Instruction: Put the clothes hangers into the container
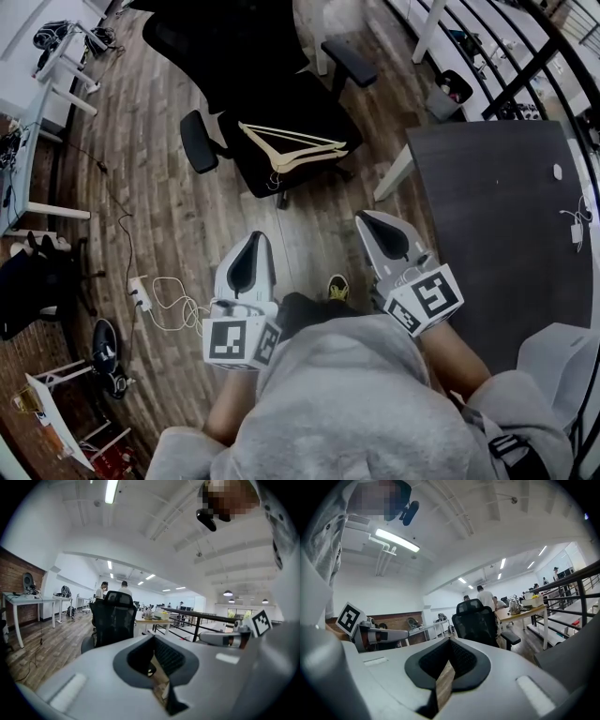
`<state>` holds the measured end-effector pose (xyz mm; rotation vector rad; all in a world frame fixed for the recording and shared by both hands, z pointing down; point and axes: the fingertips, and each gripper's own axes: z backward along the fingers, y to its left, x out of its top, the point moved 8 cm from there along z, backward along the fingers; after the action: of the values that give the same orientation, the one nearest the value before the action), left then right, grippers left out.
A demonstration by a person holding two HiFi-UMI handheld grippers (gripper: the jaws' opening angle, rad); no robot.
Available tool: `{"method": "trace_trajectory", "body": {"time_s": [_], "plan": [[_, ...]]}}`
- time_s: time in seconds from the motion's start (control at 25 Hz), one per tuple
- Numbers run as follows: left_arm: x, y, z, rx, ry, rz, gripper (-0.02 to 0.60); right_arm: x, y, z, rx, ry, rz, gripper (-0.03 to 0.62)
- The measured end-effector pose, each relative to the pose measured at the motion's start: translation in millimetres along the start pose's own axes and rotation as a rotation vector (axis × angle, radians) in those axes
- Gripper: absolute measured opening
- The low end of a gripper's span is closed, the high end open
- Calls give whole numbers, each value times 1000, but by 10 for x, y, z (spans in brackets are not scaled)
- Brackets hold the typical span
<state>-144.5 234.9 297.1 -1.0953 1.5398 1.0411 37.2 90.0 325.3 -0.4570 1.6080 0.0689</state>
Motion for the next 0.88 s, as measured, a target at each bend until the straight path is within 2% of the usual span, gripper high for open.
{"method": "trace_trajectory", "body": {"time_s": [0.52, 0.88], "plan": [[90, 33, -171, -25, -29, -23, 11, 80, -126, -12, -44, -37, 11, -3], [84, 288, -665, -60, -21, 0, 11, 181, -304, -429, -60, -29, 53, -2]]}}
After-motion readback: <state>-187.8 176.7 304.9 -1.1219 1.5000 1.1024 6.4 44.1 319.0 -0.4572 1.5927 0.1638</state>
